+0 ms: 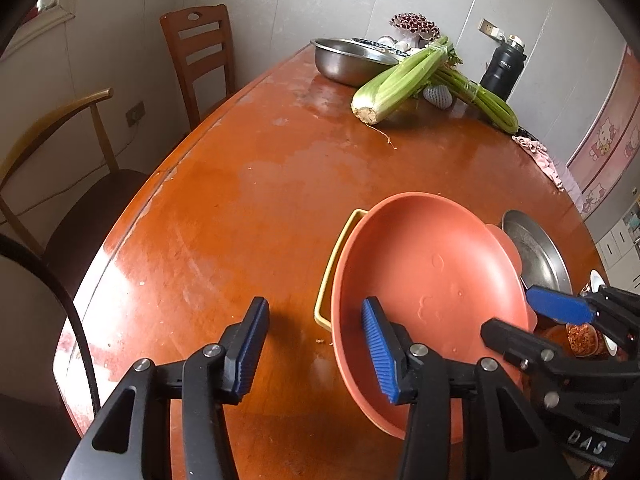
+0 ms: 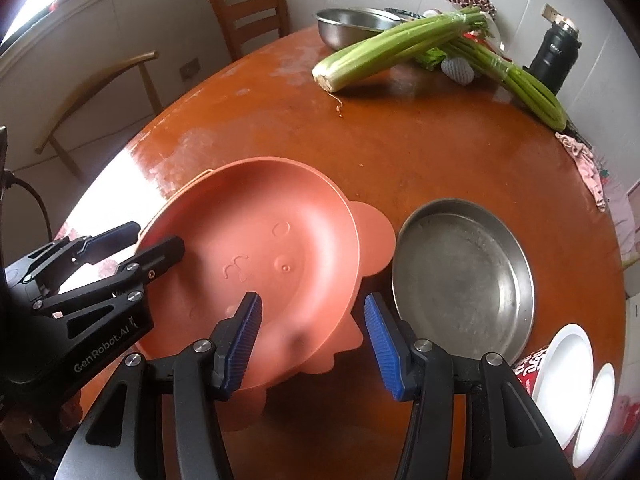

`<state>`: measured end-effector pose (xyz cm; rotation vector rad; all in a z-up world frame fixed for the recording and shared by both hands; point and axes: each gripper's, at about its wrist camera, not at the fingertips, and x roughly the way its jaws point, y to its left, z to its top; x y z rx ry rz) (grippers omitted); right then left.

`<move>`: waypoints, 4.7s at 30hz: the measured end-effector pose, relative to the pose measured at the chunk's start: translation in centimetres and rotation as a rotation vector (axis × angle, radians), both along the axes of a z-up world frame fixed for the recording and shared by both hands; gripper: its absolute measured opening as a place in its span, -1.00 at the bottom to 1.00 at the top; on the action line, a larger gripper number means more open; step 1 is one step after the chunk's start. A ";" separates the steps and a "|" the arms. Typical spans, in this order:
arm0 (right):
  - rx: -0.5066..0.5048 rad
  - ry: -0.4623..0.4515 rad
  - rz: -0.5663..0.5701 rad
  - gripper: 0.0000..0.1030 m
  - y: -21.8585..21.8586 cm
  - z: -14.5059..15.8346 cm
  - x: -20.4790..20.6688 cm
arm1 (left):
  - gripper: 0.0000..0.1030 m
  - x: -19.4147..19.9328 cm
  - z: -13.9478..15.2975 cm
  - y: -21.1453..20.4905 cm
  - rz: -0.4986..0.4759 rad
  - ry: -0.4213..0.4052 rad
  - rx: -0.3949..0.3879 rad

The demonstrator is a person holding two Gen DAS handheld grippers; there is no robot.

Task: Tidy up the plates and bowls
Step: 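Lower the orange plate onto the yellow plate and open the left gripper, then carry the orange pig-shaped plate aside with the left gripper and release it, then withdraw the left gripper and move the right gripper toward the steel bowl, then grasp the large steel bowl rim with the right gripper and lift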

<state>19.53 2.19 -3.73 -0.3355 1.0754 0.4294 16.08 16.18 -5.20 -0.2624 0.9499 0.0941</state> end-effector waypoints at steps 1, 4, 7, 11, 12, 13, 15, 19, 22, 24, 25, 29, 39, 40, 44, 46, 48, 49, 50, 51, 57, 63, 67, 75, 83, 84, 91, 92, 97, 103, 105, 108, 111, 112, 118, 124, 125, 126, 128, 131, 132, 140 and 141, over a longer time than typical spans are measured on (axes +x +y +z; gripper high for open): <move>0.001 0.007 0.003 0.08 0.0 -0.1 -0.1 | -0.07 0.1 0.0 0.0 0.000 -0.001 0.002; -0.007 0.004 0.013 0.08 0.2 -0.2 -0.3 | -0.07 0.4 0.0 -0.1 -0.011 -0.002 -0.001; 0.009 0.033 0.030 0.08 0.2 -0.4 -0.7 | -0.07 1.0 0.1 -0.3 -0.024 -0.005 0.007; -0.001 0.041 0.054 0.12 0.7 -0.6 -1.6 | -0.07 2.0 0.2 -0.6 -0.045 -0.001 0.018; 0.008 0.049 0.055 0.12 0.8 -0.6 -1.8 | -0.07 2.2 0.2 -0.6 -0.048 0.001 0.024; 0.012 0.053 0.056 0.12 0.8 -0.6 -1.9 | -0.07 2.4 0.2 -0.6 -0.053 0.000 0.026; 0.025 0.061 0.059 0.12 0.8 -0.6 -2.1 | -0.07 2.7 0.2 -0.7 -0.068 -0.001 0.019; 0.041 0.073 0.052 0.12 0.8 -0.6 -2.2 | -0.07 3.1 0.2 -0.8 -0.081 0.002 0.020; 0.045 0.076 0.054 0.12 0.8 -0.6 -2.4 | -0.07 2.9 0.4 -0.7 -0.073 -0.002 0.023; 0.059 0.082 0.047 0.12 0.7 -0.6 -2.3 | -0.07 2.6 0.6 -0.4 -0.066 -0.008 0.013; 0.061 0.083 0.046 0.12 0.6 -0.7 -2.4 | -0.07 2.5 0.7 -0.3 -0.062 -0.009 0.014; 0.071 0.082 0.039 0.12 0.5 -0.7 -2.4 | -0.07 1.9 1.1 0.1 -0.049 -0.012 0.010; 0.092 0.067 -0.005 0.12 -0.8 -0.2 -2.5 | -0.05 -0.1 2.9 0.3 -0.015 -0.049 0.008; 0.093 0.066 -0.007 0.13 -1.0 -0.1 -2.6 | -0.04 -0.4 3.1 0.2 -0.015 -0.054 0.006; 0.105 0.036 -0.008 0.19 -1.6 0.8 -3.2 | -0.01 -1.1 3.9 -0.4 -0.022 -0.071 0.006; 0.114 0.021 -0.017 0.20 -2.0 1.3 -3.4 | 0.00 -1.4 4.4 -0.8 -0.023 -0.077 0.011; 0.132 0.005 -0.022 0.20 -2.6 2.0 -3.7 | 0.01 -1.7 4.9 -1.2 -0.027 -0.088 0.011; 0.136 -0.001 -0.026 0.20 -2.8 2.2 -3.7 | 0.01 -1.9 5.1 -1.3 -0.026 -0.090 0.012; 0.141 -0.009 -0.028 0.20 -3.0 2.5 -3.9 | 0.01 -2.0 5.3 -1.4 -0.025 -0.094 0.013; 0.153 -0.019 -0.032 0.20 -3.5 3.0 -4.0 | 0.02 -2.2 5.5 -1.6 -0.028 -0.100 0.014; 0.199 -0.076 -0.055 0.21 -5.9 5.4 -4.6 | 0.04 -2.9 7.2 -3.4 -0.046 -0.129 0.024; 0.243 -0.127 -0.092 0.23 -9.6 7.6 -5.4 | 0.06 -3.4 8.9 -6.0 -0.082 -0.163 0.026; 0.275 -0.163 -0.118 0.25 -12.5 9.0 -5.9 | 0.06 -3.5 10.1 -8.1 -0.107 -0.179 0.031; 0.321 -0.211 -0.155 0.30 -18.0 10.8 -6.9 | 0.07 -3.8 12.1 -13.0 -0.156 -0.215 0.037; 0.341 -0.251 -0.193 0.30 -23.2 12.0 -8.0 | 0.08 -3.9 13.5 -17.7 -0.210 -0.237 0.037; 0.346 -0.254 -0.196 0.31 -23.9 12.1 -8.2 | 0.08 -3.9 13.6 -18.2 -0.217 -0.239 0.037; 0.351 -0.259 -0.238 0.31 -28.2 11.9 -9.3 | 0.08 -4.4 13.6 -21.4 -0.267 -0.231 0.037; 0.351 -0.259 -0.241 0.31 -28.5 11.8 -9.3 | 0.08 -4.4 13.6 -21.9 -0.273 -0.230 0.040; 0.356 -0.251 -0.261 0.31 -30.6 11.0 -10.3 | 0.08 -4.7 13.4 -23.7 -0.294 -0.218 0.048; 0.357 -0.229 -0.274 0.31 -32.4 9.7 -11.0 | 0.08 -4.6 12.6 -25.4 -0.307 -0.192 0.061; 0.356 -0.222 -0.278 0.31 -32.8 9.3 -11.1 | 0.08 -4.6 12.4 -25.8 -0.313 -0.187 0.061; 0.355 -0.207 -0.278 0.31 -33.3 8.6 -11.2 | 0.08 -4.5 11.8 -26.4 -0.322 -0.169 0.062; 0.352 -0.192 -0.270 0.31 -33.5 8.0 -11.3 | 0.09 -4.4 11.2 -26.8 -0.325 -0.151 0.059; 0.349 -0.186 -0.266 0.31 -33.5 7.7 -11.4 | 0.09 -4.4 11.0 -26.9 -0.327 -0.147 0.058; 0.332 -0.160 -0.251 0.31 -33.5 6.4 -11.9 | 0.09 -4.4 9.6 -27.2 -0.338 -0.107 0.049; 0.289 -0.140 -0.230 0.31 -33.6 4.8 -12.5 | 0.09 -4.8 7.8 -27.3 -0.336 -0.066 0.031; 0.280 -0.133 -0.226 0.31 -33.6 4.4 -12.5 | 0.09 -4.9 7.5 -27.3 -0.337 -0.060 0.025; 0.270 -0.127 -0.220 0.31 -33.7 4.1 -12.5 | 0.09 -5.1 7.2 -27.3 -0.339 -0.053 0.022; 0.257 -0.123 -0.227 0.31 -33.9 3.6 -12.5 | 0.09 -5.3 6.4 -27.4 -0.343 -0.032 0.020; 0.251 -0.107 -0.230 0.31 -34.2 2.8 -12.3 | 0.09 -5.5 5.6 -27.6 -0.348 -0.015 0.008; 0.251 -0.105 -0.228 0.31 -34.1 2.7 -12.3 | 0.09 -5.5 5.4 -27.6 -0.353 -0.012 0.003; 0.250 -0.080 -0.189 0.18 -33.1 1.3 -12.7 | 0.09 -5.7 4.1 -27.7 -0.360 0.008 -0.021; 0.251 -0.079 -0.186 0.17 -33.0 1.2 -12.7 | 0.09 -5.7 3.9 -27.7 -0.362 0.010 -0.024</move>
